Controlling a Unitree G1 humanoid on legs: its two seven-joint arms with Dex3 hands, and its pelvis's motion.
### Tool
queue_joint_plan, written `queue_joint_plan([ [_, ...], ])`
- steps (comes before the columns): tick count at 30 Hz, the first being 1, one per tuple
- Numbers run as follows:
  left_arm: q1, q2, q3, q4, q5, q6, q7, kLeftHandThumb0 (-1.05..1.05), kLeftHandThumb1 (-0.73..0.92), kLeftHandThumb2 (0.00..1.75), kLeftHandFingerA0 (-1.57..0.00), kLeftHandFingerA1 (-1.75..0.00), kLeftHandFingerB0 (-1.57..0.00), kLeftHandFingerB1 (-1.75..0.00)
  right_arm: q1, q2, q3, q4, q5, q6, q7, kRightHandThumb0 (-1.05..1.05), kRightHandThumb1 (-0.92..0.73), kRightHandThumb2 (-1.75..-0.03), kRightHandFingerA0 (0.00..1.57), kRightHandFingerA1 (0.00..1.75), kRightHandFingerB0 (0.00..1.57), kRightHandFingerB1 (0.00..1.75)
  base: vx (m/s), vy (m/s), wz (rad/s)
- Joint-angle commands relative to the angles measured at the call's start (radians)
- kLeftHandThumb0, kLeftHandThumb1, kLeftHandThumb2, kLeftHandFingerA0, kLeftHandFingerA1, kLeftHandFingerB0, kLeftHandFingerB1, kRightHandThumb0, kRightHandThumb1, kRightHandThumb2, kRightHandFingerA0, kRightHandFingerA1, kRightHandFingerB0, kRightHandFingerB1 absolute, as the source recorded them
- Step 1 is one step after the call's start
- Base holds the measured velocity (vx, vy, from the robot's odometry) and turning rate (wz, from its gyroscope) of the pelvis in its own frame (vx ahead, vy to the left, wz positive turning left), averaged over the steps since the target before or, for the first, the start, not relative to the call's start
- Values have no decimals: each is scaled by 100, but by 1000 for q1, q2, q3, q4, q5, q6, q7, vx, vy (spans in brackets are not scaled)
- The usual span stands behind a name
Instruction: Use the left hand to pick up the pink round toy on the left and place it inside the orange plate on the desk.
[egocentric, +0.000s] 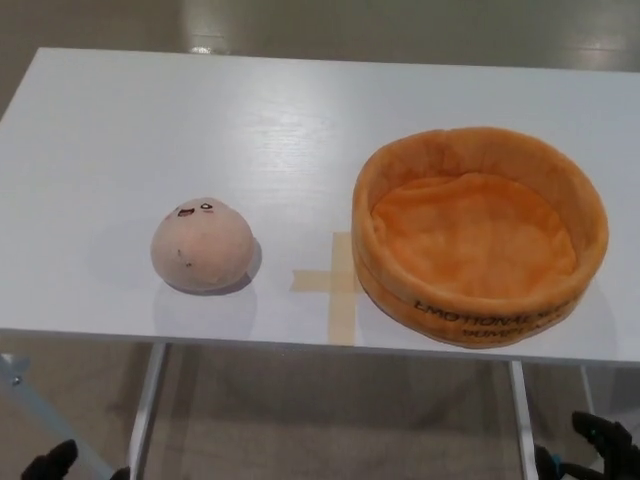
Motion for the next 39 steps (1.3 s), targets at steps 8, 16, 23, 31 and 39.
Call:
queue_joint_plan([
  [8,7,8,-14,53,-17,-127,-38,-17,52,56,-18,-33,-19,-29,2,4,-7,41,8,-93,-66,-38,-33,-95,38,74,22,61,0,0,0],
  [16,66,45,-129,10,40,-195,-159,-28,51,58,-16,-34,-17,-29,20,2,-5,46,11,-104,-62,-34,-33,-96,39,73,23,61,0,0,0],
  [23,129,89,-209,-152,27,-216,-298,-17,42,91,-8,-51,-6,-49,14,-2,9,46,-2,-92,-74,-34,-33,-95,41,74,24,61,0,0,0],
  [31,351,247,-343,-739,-66,-148,-606,-16,40,90,-13,-53,-12,-50,7,0,5,47,6,-96,-64,-35,-33,-96,44,76,24,62,0,0,0],
  [39,467,434,-400,-1165,-264,-90,-812,-41,47,65,-22,-40,-27,-38,-1,1,1,46,9,-95,-66,-34,-34,-93,51,85,27,65,0,0,0],
])
